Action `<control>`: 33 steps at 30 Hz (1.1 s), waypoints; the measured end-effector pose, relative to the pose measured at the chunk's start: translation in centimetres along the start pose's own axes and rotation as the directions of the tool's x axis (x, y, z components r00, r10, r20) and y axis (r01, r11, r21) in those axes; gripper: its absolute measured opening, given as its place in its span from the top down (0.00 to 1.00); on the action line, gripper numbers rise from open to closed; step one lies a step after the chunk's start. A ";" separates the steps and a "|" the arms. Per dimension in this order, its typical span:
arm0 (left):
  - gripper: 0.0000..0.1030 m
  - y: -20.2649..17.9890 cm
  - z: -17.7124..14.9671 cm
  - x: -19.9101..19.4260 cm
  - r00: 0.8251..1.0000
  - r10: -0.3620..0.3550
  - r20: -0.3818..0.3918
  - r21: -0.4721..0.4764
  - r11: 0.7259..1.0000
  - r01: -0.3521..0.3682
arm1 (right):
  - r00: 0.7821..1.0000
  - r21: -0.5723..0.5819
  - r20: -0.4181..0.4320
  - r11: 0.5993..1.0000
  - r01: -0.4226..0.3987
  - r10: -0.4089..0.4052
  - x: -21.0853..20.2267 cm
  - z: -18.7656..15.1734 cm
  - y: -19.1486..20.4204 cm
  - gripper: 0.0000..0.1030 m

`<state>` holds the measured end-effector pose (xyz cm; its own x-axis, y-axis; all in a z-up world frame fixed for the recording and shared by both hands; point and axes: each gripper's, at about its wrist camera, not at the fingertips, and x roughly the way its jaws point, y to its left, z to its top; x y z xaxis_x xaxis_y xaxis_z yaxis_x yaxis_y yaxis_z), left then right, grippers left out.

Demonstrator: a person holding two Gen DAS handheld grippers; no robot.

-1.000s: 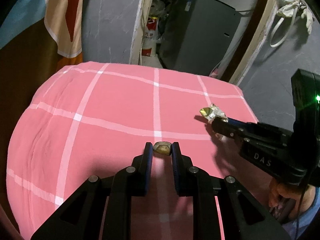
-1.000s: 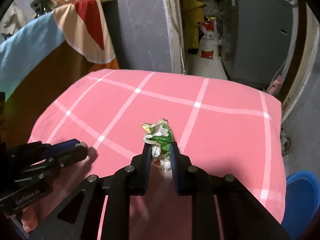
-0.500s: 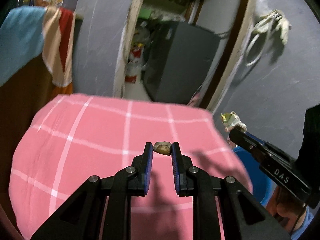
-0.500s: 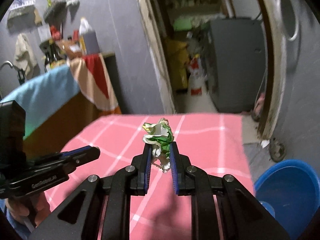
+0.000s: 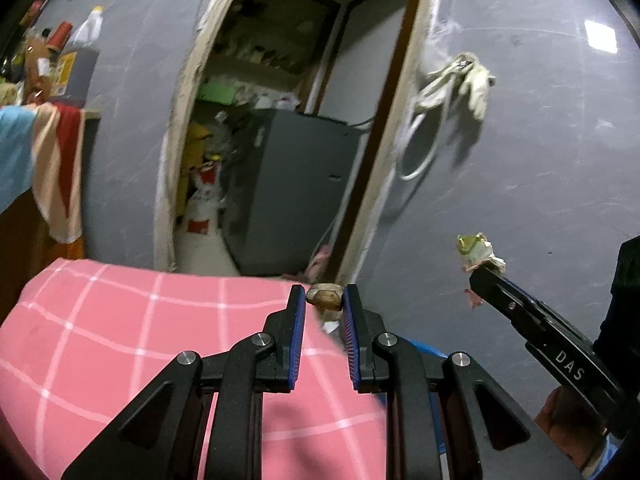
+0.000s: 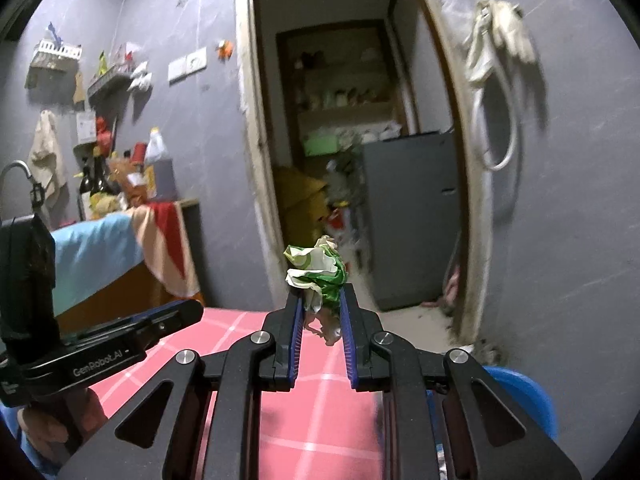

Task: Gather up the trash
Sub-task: 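Lift the wrapper and nut shell with both tools over the blue basin, then open both tools to drop the wrapper and nut shell into the basin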

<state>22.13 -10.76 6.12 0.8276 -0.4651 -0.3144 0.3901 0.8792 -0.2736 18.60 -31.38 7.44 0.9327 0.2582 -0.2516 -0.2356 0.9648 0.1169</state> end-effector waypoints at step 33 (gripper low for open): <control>0.85 -12.3 -4.3 7.5 0.985 -0.117 -0.126 0.107 0.986 0.131 | 0.978 0.145 -0.068 0.968 0.206 -0.198 -6.3 -4.8 -11.8 0.82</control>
<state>21.79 -25.52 3.21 0.7186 -0.5740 -0.3926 0.5360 0.8169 -0.2131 14.23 -44.18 3.02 0.9401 0.0651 -0.3345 0.0037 0.9796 0.2010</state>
